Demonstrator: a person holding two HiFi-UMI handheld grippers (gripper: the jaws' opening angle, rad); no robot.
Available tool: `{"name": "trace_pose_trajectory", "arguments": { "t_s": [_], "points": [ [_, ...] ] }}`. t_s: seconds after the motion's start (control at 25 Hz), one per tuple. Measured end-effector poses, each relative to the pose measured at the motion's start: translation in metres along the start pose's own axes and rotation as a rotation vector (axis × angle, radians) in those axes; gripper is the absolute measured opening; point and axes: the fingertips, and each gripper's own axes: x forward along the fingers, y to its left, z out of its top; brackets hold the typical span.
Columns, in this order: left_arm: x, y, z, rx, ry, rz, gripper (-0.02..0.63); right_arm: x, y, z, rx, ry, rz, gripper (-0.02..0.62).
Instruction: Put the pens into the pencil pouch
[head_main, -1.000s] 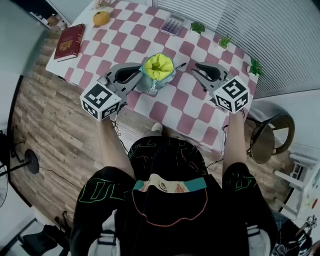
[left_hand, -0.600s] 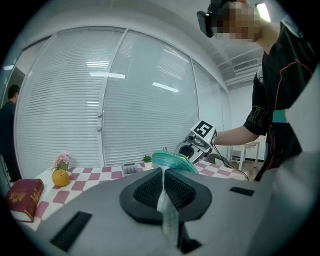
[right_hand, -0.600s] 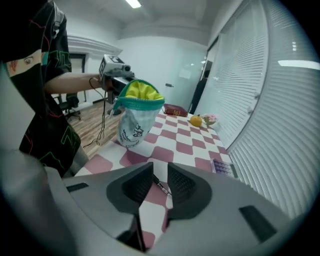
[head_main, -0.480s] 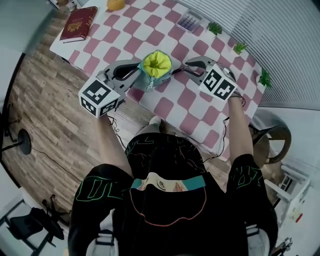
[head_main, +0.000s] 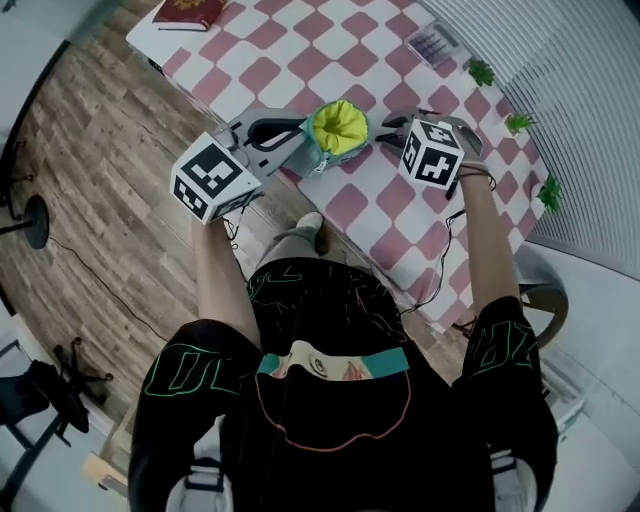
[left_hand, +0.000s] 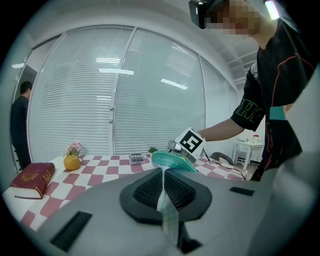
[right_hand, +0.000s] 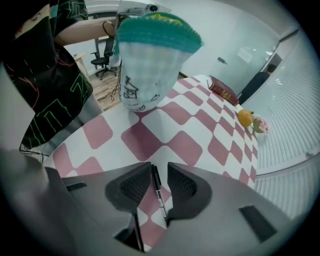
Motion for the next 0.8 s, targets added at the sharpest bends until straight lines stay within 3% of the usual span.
{"name": "trace_pose_trajectory", "arguments": {
  "t_s": [0.32, 0.8],
  "points": [
    [-0.012, 0.003, -0.014, -0.036, -0.010, 0.027, 0.008, 0.032, 0.015, -0.012, -0.104, 0.129, 0.130, 0.114],
    [-0.013, 0.006, -0.020, -0.045, 0.000, 0.022, 0.008, 0.047, 0.020, -0.013, -0.192, 0.224, 0.215, 0.103]
  ]
}}
